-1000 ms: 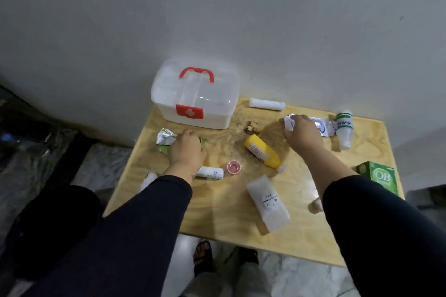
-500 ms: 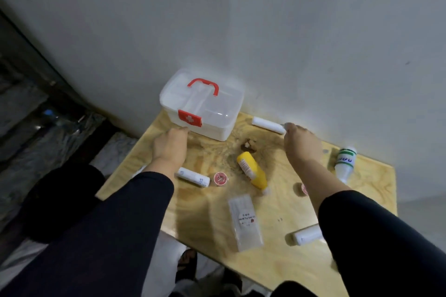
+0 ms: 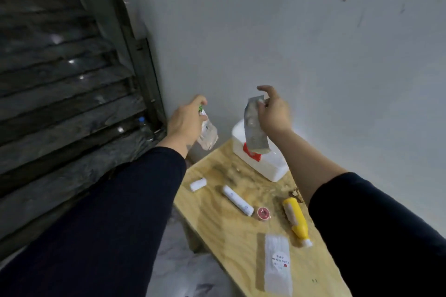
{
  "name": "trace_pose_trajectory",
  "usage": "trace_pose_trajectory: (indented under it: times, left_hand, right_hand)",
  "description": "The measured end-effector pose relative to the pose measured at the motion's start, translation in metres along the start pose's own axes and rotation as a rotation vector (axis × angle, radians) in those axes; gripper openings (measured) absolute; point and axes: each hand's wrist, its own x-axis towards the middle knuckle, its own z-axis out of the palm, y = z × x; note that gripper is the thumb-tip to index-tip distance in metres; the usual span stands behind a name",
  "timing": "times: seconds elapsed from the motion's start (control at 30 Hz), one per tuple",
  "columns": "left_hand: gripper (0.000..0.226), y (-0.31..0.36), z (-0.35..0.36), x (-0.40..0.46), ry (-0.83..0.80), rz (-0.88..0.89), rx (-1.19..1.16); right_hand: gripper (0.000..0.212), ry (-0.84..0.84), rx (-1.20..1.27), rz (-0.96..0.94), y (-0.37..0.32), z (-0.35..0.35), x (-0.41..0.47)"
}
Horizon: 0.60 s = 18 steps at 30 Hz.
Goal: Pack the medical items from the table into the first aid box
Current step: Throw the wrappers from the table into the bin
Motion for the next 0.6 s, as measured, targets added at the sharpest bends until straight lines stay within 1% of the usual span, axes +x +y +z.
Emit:
trace_pose_trajectory:
  times: [0.07, 0.2, 0.23, 0.33, 0.4, 0.6]
  left_hand:
    - [0.011, -0.017, -0.019, 0.003, 0.051, -0.038, -0.11]
    - [0.011, -0.063, -0.053, 0.005, 0.093, -0.059, -0.208]
    - [0.015, -0.076, -0.061, 0.006, 0.102, -0.071, -0.22]
    - [0.026, -0.117, -0.084, 0.01, 0.106, -0.118, -0.214]
    - [0.03, -0.147, -0.099, 0.015, 0.109, -0.155, -0.213]
    - [0.035, -0.251, -0.143, 0.035, 0.089, -0.237, -0.197]
  right_hand:
    - [0.03, -0.057, 0.06, -0.041, -0.02, 0.025, 0.002]
    - [0.03, -0.208, 0.117, -0.094, -0.056, 0.076, 0.003]
    - [0.03, -0.245, 0.113, -0.106, -0.064, 0.088, 0.004]
    - [0.039, -0.347, 0.089, -0.134, -0.089, 0.129, 0.005]
    - [0.044, -0.395, 0.094, -0.143, -0.107, 0.159, 0.004]
    - [0.047, -0.514, 0.138, -0.113, -0.165, 0.27, -0.006]
